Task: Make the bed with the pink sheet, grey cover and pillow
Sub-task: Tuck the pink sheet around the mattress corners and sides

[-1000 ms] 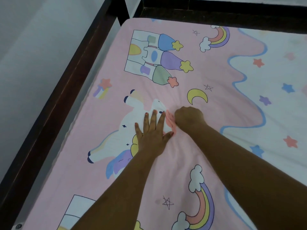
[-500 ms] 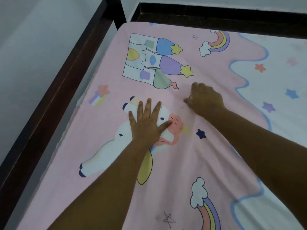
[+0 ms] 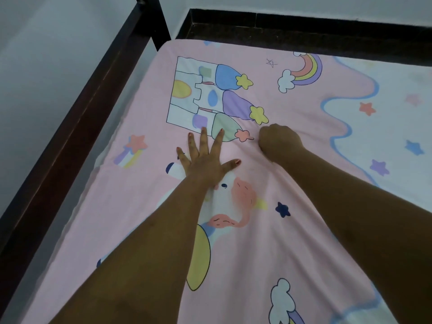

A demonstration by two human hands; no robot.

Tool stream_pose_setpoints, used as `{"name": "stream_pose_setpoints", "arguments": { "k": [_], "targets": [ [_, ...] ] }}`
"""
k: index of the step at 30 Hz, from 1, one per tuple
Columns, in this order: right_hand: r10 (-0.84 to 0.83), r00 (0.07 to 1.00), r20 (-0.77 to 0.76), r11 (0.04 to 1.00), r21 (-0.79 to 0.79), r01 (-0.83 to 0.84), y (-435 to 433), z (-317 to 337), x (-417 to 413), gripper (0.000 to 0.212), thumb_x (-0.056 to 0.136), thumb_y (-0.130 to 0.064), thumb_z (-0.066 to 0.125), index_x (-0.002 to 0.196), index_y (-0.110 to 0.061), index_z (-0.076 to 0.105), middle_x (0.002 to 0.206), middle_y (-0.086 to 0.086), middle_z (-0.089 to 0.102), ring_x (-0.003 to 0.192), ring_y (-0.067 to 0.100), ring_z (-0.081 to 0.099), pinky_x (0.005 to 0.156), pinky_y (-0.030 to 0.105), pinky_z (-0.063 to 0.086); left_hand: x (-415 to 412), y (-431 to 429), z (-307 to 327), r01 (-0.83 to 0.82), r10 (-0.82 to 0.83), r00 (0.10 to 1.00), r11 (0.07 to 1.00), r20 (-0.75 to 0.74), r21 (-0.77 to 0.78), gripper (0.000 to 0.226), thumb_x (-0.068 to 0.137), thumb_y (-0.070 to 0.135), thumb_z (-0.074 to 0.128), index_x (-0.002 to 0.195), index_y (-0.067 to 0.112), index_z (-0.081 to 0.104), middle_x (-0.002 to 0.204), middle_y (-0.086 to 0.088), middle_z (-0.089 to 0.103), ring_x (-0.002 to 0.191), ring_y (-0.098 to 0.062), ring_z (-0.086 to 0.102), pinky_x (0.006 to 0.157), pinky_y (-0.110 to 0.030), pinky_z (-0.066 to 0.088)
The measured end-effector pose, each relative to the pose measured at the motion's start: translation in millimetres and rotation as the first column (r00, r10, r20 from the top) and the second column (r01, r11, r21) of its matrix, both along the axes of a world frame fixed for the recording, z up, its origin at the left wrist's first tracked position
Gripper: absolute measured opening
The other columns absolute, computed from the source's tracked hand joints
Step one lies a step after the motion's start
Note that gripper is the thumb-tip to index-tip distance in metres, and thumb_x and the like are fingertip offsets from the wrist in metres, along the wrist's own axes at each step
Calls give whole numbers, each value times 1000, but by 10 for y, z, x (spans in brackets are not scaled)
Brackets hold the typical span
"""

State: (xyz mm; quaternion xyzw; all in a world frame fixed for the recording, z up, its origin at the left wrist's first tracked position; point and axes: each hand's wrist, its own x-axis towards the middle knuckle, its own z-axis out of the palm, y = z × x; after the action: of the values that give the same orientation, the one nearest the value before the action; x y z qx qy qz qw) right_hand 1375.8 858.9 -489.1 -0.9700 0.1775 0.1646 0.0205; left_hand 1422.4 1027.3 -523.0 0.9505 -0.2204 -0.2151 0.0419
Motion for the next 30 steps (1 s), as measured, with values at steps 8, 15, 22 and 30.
{"name": "stream_pose_setpoints", "arguments": {
  "k": [8,15,22,30],
  "targets": [
    [104,978,183,982,-172,-72,-313,-40,208,26,92,-1,39,108,-2,60,106,16,60,101,35,57,70,32,36,181,-102,-65,-17,18,1000,997,12,-78,93,75,83,33,144,46,-16,154,4,-29,140,-29,-30,107,-63,-12],
    [-239,916,321,958,233,168,-519,38,472,35,95,-26,49,121,-3,44,121,21,47,110,40,50,86,42,41,430,-203,-3,5,-5,1000,998,-11,-65,108,64,90,38,145,45,-15,154,4,-30,139,-29,-31,105,-64,-14],
    [-223,950,220,974,77,211,-580,4,819,59,89,-36,64,130,-1,40,129,17,43,114,37,51,85,43,44,576,-290,20,6,-7,1000,999,-29,-37,113,59,92,42,144,46,-18,153,4,-31,138,-28,-33,102,-66,-17],
    [-27,990,138,993,-114,43,-628,15,961,30,92,-4,49,122,-3,55,118,19,53,107,39,56,80,42,45,756,-383,0,25,-26,999,999,-30,-39,121,53,94,43,142,46,-23,152,4,-35,138,-28,-34,101,-68,-16]
  ]
}}
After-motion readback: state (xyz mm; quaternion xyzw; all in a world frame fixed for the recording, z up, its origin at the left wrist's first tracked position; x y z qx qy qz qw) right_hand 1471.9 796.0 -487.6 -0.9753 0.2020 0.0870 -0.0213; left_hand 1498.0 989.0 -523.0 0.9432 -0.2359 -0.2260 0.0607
